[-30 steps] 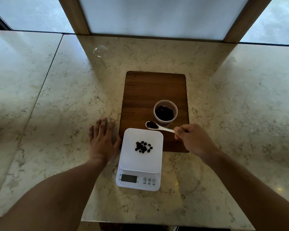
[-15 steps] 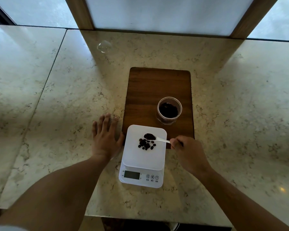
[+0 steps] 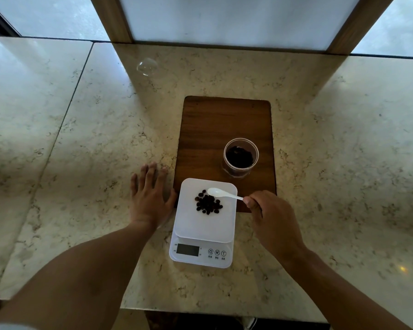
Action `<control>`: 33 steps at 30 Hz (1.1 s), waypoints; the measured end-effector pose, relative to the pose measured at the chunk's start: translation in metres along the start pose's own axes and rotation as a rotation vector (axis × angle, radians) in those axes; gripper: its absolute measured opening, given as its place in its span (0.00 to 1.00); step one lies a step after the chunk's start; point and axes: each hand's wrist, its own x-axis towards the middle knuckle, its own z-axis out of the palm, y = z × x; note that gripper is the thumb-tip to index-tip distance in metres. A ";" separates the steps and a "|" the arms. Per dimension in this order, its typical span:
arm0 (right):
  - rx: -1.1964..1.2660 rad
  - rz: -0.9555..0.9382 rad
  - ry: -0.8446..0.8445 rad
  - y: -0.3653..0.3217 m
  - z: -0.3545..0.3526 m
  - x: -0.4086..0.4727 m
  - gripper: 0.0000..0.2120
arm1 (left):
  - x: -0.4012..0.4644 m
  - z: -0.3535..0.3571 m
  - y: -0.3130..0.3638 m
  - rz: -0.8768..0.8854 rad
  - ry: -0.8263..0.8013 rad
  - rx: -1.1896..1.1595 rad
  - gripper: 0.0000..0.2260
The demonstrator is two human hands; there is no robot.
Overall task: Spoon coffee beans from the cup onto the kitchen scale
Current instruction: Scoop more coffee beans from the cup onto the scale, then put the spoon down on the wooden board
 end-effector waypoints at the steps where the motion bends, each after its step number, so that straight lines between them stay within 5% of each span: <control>1: -0.013 -0.028 0.020 0.000 -0.001 0.000 0.11 | 0.000 0.000 0.000 0.000 0.000 0.001 0.31; 7: -0.049 -0.097 0.081 0.002 -0.002 -0.002 0.10 | 0.000 0.000 0.000 -0.006 -0.005 0.009 0.31; 16: 0.332 0.315 0.072 0.021 0.014 -0.042 0.06 | 0.001 -0.001 0.000 -0.002 0.005 0.001 0.32; 22: 0.352 0.573 0.155 0.028 0.033 -0.067 0.03 | 0.002 0.003 -0.002 -0.003 0.006 0.005 0.32; 33: -0.059 0.605 0.107 0.031 0.042 -0.052 0.08 | 0.003 0.006 -0.004 0.004 0.021 0.001 0.31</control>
